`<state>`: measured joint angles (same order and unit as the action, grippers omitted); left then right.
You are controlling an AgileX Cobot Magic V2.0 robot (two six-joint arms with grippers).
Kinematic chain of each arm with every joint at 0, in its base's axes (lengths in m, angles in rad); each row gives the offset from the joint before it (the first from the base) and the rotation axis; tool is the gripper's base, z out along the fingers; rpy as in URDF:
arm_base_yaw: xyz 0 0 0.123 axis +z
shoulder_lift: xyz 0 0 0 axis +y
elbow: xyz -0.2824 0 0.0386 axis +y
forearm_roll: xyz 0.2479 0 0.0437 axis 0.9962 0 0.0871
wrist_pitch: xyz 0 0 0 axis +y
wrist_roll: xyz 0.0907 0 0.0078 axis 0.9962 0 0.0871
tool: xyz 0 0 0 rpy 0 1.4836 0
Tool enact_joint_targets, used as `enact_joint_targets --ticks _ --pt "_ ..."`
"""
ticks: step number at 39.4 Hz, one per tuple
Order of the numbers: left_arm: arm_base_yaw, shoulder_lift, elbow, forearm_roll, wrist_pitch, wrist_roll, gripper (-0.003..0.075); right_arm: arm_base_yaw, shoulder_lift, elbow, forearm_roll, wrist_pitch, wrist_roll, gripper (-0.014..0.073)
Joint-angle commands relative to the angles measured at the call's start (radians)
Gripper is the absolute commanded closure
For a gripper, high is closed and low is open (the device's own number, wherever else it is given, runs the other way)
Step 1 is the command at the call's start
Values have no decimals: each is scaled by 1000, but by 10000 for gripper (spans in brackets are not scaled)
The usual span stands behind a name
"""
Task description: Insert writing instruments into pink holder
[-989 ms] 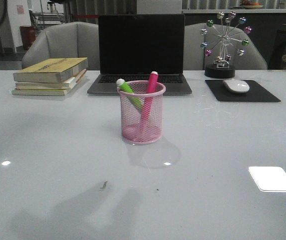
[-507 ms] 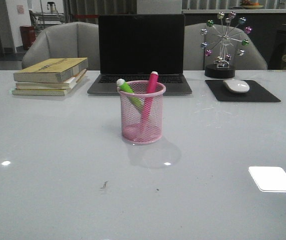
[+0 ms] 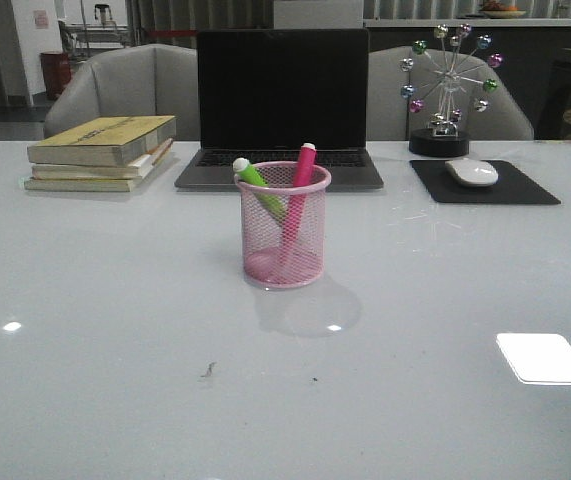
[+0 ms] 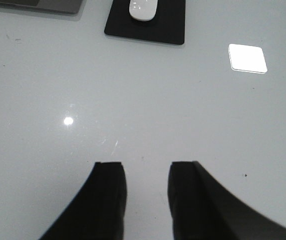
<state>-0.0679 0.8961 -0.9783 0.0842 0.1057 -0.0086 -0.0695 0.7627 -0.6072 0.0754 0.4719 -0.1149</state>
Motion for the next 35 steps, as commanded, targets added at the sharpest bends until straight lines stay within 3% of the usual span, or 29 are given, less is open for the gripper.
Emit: enact_joint_targets --ticks 1,17,35 --pt "2 -72 58 2 -37 -1 441 -5 -7 -28 2 -73 -10 248" --pt "2 -345 398 -11 -16 -1 442 -5 -7 -28 2 -73 -10 248" --pt "2 -373 424 -11 -16 -1 442 -5 -7 -28 2 -85 -10 248"
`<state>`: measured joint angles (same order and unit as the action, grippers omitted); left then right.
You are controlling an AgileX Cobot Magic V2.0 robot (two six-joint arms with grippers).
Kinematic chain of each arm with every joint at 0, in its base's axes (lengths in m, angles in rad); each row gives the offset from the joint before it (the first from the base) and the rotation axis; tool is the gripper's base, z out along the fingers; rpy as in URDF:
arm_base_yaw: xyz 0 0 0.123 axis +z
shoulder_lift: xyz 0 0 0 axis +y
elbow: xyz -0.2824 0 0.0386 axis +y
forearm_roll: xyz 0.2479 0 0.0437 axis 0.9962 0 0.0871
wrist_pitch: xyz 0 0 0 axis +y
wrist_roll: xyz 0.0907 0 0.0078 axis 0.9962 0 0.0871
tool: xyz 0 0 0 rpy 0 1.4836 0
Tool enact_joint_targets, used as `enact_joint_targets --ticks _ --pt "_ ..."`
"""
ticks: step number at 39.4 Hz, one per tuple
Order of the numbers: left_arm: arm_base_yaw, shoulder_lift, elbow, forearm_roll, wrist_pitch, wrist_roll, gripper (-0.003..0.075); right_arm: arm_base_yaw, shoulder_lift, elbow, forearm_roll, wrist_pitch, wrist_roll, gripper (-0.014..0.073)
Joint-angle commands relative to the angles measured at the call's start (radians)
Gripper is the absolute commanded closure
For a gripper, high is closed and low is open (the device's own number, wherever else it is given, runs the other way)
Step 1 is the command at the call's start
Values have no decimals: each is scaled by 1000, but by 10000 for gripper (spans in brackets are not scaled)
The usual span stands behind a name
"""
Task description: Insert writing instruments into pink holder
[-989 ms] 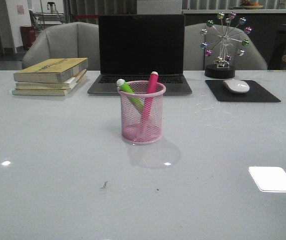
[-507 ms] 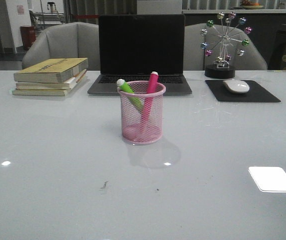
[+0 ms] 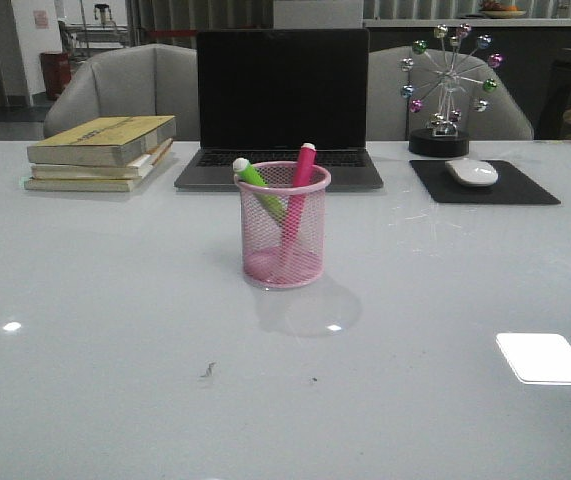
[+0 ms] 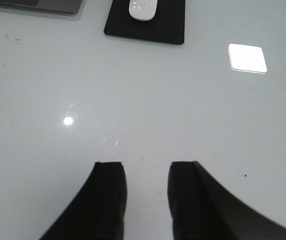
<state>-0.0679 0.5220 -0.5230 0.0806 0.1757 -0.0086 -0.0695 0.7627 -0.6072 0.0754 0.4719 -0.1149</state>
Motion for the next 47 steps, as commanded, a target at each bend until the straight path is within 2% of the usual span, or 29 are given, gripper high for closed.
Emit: enact_joint_targets --ticks 1,20,26,34,47 --pt "2 1 -31 -8 -86 -1 442 -5 -7 -28 2 -83 -10 248" --pt "2 1 -31 -8 -86 -1 441 -5 -7 -28 2 -81 -10 251" --pt "2 1 -31 -8 -86 -1 442 -5 -7 -28 2 -81 -10 351" --pt "2 1 -31 -8 -86 -1 442 -5 -7 -28 2 -81 -10 575" --pt "2 1 -31 -8 -86 -1 442 -5 -7 -28 2 -72 -10 564"
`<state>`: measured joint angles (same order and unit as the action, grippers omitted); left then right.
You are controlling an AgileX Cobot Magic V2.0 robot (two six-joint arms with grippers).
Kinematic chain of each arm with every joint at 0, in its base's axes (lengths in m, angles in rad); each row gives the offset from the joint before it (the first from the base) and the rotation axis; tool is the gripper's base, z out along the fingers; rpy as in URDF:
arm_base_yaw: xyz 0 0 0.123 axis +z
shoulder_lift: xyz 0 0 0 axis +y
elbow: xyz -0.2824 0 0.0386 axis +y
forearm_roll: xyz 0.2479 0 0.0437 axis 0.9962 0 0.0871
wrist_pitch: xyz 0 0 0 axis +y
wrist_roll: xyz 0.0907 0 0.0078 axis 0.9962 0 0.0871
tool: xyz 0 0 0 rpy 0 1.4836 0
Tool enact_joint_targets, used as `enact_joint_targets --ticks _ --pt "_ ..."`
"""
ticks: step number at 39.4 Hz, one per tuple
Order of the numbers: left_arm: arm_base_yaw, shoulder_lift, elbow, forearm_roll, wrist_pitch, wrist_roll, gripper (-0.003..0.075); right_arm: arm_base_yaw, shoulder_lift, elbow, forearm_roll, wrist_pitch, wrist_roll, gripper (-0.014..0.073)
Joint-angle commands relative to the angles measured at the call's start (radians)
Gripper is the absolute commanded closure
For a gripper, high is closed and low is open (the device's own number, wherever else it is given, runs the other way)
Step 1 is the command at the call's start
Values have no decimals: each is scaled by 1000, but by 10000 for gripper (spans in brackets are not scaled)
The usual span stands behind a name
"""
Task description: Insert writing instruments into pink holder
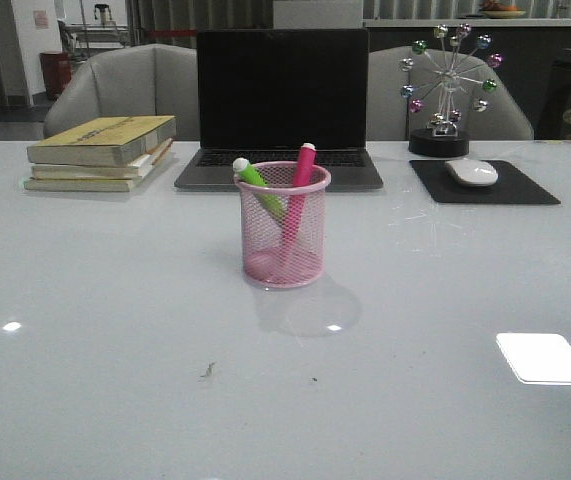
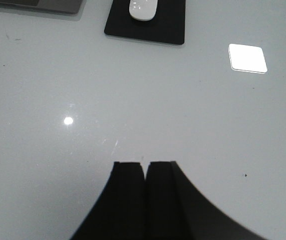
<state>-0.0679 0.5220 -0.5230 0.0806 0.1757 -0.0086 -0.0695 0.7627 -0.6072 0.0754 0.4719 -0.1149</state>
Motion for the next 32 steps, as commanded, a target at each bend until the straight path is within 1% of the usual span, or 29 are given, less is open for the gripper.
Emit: enact_joint_targets --ticks 1,21,27,32 --pt "2 1 -31 -8 -86 -1 442 -5 -7 -28 2 -72 -10 564" --pt "2 1 -31 -8 -86 -1 442 -5 -7 -28 3 -74 -10 564" --pt "2 1 -31 -8 -86 -1 441 -5 -55 -28 30 -106 -8 564" --pt "2 1 -31 -8 -86 -1 442 -5 -143 -28 30 -154 -8 564"
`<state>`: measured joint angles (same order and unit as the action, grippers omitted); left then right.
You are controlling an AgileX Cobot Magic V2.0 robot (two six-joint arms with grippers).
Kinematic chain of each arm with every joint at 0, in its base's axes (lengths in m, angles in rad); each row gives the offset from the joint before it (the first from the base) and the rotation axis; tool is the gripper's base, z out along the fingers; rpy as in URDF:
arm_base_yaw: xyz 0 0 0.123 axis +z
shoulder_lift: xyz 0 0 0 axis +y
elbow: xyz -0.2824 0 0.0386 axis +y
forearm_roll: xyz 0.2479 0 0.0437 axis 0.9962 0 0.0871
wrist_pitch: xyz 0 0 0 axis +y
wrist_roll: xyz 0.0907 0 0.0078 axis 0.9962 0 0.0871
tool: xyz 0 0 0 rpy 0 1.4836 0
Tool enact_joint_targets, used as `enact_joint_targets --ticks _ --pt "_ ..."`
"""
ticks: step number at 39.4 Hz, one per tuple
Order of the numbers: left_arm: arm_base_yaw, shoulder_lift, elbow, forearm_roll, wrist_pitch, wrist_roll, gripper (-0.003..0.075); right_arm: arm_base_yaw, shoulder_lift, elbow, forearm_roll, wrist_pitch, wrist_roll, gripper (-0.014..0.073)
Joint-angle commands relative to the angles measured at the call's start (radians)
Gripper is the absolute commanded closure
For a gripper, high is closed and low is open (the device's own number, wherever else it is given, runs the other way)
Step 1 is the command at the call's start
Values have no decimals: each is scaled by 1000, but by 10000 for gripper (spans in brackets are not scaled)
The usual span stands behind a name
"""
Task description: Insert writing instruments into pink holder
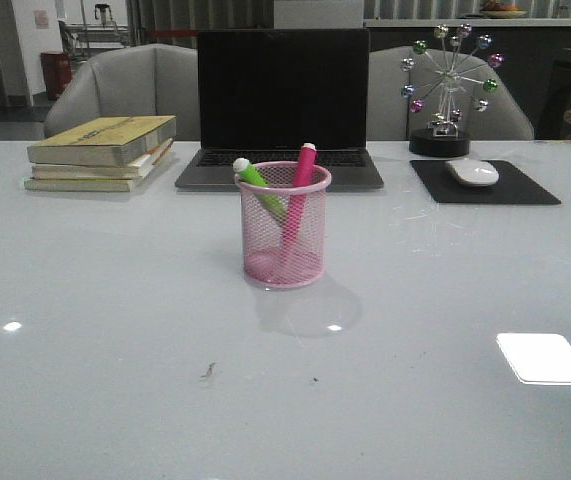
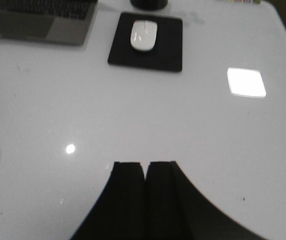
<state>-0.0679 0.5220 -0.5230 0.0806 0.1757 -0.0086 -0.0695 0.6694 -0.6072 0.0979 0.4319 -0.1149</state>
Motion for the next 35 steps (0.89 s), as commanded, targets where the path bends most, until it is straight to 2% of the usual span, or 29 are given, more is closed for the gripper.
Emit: enact_joint_targets --ticks 1,7,17,26,35 --pt "2 1 -29 -8 -86 -1 442 -5 -63 -28 6 -121 -8 564" --pt "2 1 -30 -8 -86 -1 442 -5 -137 -18 2 -130 5 564" --pt "2 1 -30 -8 -86 -1 442 -5 -312 161 -68 -235 187 564" --pt "2 1 -30 -8 -86 -1 442 -5 -574 352 -73 -259 195 564" --pt "2 1 -30 -8 -86 -1 442 -5 -643 451 -73 -259 195 564"
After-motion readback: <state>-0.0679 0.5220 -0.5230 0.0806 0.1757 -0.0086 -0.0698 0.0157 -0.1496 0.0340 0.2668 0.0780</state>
